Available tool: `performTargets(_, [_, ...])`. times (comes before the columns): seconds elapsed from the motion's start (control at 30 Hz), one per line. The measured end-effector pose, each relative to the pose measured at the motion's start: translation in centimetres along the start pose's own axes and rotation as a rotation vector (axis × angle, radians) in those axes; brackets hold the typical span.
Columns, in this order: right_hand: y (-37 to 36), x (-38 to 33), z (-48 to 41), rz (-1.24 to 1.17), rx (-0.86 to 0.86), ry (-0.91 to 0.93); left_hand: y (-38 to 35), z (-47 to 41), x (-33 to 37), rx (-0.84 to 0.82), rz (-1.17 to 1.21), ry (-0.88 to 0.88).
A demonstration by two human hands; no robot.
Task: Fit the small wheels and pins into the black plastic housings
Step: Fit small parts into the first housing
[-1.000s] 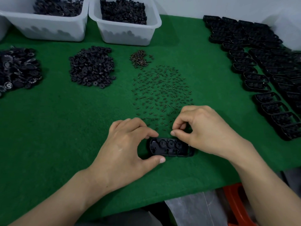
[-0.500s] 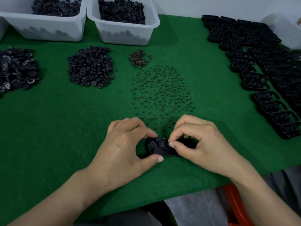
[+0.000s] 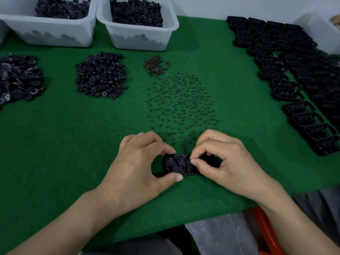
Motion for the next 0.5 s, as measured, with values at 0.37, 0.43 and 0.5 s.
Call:
performTargets(0.37, [3.2, 2.2, -1.1, 0.072, 0.137, -0.136, -0.1, 0.0, -0.1, -0.004, 0.003, -0.002])
performTargets(0.43, [2.9, 2.6, -1.7, 0.169, 0.083, -0.150, -0.1, 0.0, -0.1, -0.007, 0.003, -0.003])
performTargets(0.5, [2.1, 2.7, -2.2, 0.217, 0.009, -0.145, -0.1, 0.0, 0.0, -0.006, 0.003, -0.003])
Point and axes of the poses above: each hand's wrist, its own z-axis away from the middle knuckle, its own y-axis out of the back of the hand, x = y × z, the point moved 9 cm from there along -z, towards the middle knuckle, and after that the axes turned 11 degrees about y, right-handed, at the moved point
